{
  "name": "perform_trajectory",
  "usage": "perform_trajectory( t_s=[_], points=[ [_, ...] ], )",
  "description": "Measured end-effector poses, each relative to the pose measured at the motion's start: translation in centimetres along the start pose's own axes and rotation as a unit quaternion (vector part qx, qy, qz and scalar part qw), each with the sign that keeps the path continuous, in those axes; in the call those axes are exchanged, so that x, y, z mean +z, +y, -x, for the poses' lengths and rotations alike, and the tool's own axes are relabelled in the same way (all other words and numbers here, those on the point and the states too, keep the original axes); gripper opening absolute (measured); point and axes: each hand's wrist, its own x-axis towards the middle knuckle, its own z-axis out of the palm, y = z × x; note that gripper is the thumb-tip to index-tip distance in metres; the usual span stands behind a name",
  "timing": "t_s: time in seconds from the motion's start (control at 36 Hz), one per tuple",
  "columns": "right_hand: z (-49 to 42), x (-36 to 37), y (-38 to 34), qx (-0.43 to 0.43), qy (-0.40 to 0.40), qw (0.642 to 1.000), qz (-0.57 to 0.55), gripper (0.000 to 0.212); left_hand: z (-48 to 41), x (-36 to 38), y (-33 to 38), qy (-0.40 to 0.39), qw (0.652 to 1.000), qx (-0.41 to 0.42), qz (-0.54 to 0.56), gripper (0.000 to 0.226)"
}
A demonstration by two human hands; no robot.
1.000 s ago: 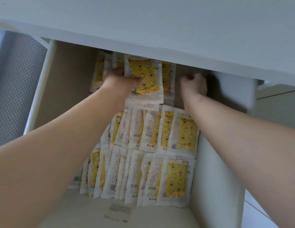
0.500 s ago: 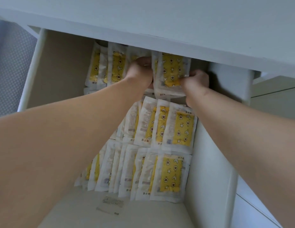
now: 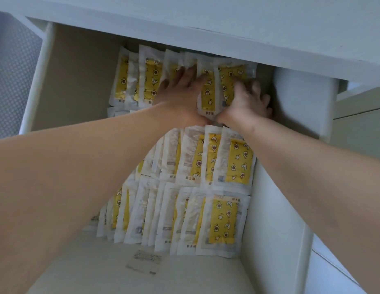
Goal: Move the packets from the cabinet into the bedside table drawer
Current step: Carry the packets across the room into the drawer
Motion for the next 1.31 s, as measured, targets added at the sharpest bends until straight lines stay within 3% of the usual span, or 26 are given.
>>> perform_trajectory(
  t_s=[0.11, 0.28, 0.53, 0.61, 0.78, 1.0, 1.22, 1.31],
  points=[
    [0.0, -0.2, 0.0, -0.019, -0.016, 0.999, 0.028, 0.092, -0.2, 0.3, -0.6, 0.038, 0.999, 0.007, -0.036, 0.096],
    [0.0, 0.3, 0.1, -0.048, 0.009, 0.998, 0.049, 0.079, 0.2, 0.9, -1.9, 0.081, 0.993, 0.029, -0.085, 0.08],
    [0.1, 0.9, -0.3, -0.109, -0.01, 0.994, 0.009, 0.076, 0.6, 0.3, -3.7, 0.036, 0.994, 0.04, -0.098, 0.102],
    [0.1, 0.9, 0.0, -0.105, 0.013, 0.992, 0.072, 0.077, 0.6, 0.4, -3.6, 0.02, 0.994, 0.035, -0.097, 0.102],
    [-0.5, 1.0, 0.0, -0.121, 0.057, 0.978, 0.158, 0.074, 0.4, 0.9, -3.2, 0.033, 0.994, 0.021, -0.106, 0.079],
    [-0.6, 0.7, 0.3, -0.137, 0.022, 0.978, 0.154, 0.09, 0.2, 1.3, -2.6, 0.091, 0.99, 0.023, -0.106, 0.062],
    [-0.1, 0.8, 0.1, -0.164, 0.037, 0.977, 0.129, 0.066, 0.6, 1.1, -2.7, 0.062, 0.994, 0.022, -0.082, 0.087],
    [-0.1, 0.9, 0.0, -0.174, 0.043, 0.976, 0.126, 0.061, 0.6, 1.1, -2.7, 0.083, 0.994, 0.02, -0.075, 0.083]
  ],
)
